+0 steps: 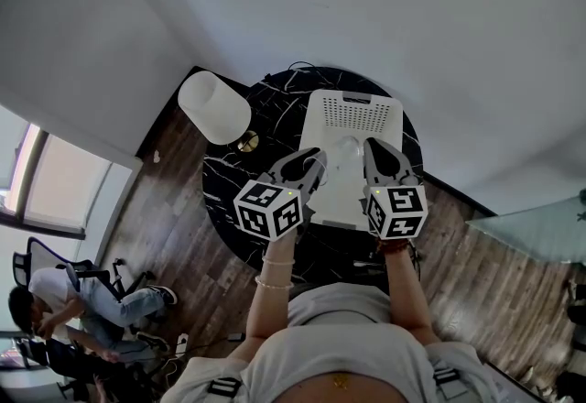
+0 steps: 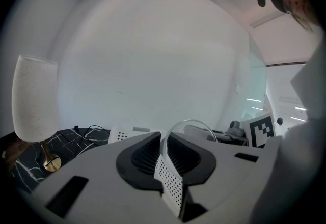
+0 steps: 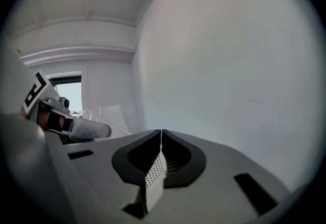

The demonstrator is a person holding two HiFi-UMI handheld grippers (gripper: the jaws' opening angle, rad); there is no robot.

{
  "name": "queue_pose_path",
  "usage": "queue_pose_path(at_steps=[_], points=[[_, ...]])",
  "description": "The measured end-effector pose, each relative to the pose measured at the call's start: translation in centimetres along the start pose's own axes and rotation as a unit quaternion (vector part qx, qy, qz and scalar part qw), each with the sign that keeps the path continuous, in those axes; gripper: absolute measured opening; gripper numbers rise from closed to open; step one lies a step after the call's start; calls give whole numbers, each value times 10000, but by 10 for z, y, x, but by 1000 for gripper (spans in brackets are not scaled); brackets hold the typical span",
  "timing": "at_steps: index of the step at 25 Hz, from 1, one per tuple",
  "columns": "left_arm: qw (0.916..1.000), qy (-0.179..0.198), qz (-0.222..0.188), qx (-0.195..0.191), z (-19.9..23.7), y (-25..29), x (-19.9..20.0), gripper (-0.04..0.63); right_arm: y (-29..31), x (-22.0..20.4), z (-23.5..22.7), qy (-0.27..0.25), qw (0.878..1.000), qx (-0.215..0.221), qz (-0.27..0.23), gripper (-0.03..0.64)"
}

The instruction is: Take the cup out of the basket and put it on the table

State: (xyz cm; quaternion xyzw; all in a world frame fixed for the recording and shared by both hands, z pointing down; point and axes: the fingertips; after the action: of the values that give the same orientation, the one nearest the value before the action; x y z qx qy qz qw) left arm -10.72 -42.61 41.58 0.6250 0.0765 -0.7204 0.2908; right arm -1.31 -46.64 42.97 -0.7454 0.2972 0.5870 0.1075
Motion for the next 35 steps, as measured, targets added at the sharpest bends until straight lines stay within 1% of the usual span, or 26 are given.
queue_pose_path(at_steps=[7, 19, 35], points=[[10000, 18, 7, -56, -4, -1, 1, 48, -4, 4, 3, -35, 10000, -12, -42, 9], [9999, 32, -3, -120, -6, -3, 1, 48, -5, 1, 5, -73, 10000, -27, 57, 8], [9999, -5, 27, -104, -2, -3, -3, 47, -3, -4, 6, -38, 9999, -3, 139, 8]])
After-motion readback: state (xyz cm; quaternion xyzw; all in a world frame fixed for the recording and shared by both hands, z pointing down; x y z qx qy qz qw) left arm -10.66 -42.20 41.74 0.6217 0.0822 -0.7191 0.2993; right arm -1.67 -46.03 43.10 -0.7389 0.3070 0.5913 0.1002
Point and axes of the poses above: the fingertips, and each gripper's own axes: y forward along the fingers, z to its left, x out of its top, and after that the axes turned 9 degrees about y, right-handed
